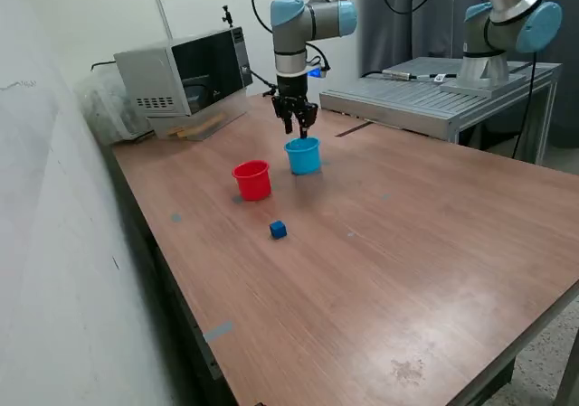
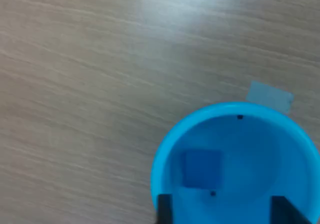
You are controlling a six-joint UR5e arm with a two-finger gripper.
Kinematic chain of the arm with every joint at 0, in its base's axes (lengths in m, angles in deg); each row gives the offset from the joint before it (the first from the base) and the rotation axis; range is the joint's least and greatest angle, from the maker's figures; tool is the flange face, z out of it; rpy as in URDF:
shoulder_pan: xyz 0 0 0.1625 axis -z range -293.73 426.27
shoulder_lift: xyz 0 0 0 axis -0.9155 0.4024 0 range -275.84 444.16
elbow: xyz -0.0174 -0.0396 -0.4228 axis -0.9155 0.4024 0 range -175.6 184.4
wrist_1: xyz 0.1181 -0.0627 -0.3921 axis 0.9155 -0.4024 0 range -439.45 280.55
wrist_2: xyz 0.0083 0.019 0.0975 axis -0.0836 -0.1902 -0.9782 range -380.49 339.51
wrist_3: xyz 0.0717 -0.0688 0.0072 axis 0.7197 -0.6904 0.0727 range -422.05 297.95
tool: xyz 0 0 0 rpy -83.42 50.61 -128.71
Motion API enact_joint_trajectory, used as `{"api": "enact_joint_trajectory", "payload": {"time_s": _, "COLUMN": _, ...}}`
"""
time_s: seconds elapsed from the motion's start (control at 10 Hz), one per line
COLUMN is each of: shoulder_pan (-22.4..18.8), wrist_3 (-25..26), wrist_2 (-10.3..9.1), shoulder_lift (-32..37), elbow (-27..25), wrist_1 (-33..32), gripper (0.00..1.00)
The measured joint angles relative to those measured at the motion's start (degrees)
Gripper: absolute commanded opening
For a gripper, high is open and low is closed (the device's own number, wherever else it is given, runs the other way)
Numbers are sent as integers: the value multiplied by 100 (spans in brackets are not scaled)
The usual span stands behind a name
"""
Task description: Place red objects in the red bin, and blue objects in the blue bin.
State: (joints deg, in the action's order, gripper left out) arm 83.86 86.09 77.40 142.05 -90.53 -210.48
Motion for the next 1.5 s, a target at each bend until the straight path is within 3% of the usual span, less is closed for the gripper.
{"api": "enact_joint_trajectory", "payload": {"time_s": 0.3, "shoulder_pan": -207, "wrist_3": -9, "wrist_2": 12, "shoulder_lift": -12, "elbow": 28, "wrist_1": 3, "gripper": 100}}
{"api": "enact_joint_trajectory", "payload": {"time_s": 0.6, "shoulder_pan": -776, "wrist_3": 79, "wrist_2": 13, "shoulder_lift": -1, "elbow": 220, "wrist_1": 59, "gripper": 100}}
{"api": "enact_joint_trajectory", "payload": {"time_s": 0.8, "shoulder_pan": -1244, "wrist_3": 685, "wrist_2": -3, "shoulder_lift": -52, "elbow": 458, "wrist_1": 226, "gripper": 100}}
{"api": "enact_joint_trajectory", "payload": {"time_s": 1.2, "shoulder_pan": -1872, "wrist_3": 2446, "wrist_2": -71, "shoulder_lift": -642, "elbow": 1266, "wrist_1": 615, "gripper": 100}}
{"api": "enact_joint_trajectory", "payload": {"time_s": 1.5, "shoulder_pan": -1953, "wrist_3": 3308, "wrist_2": -438, "shoulder_lift": -1232, "elbow": 2087, "wrist_1": 949, "gripper": 100}}
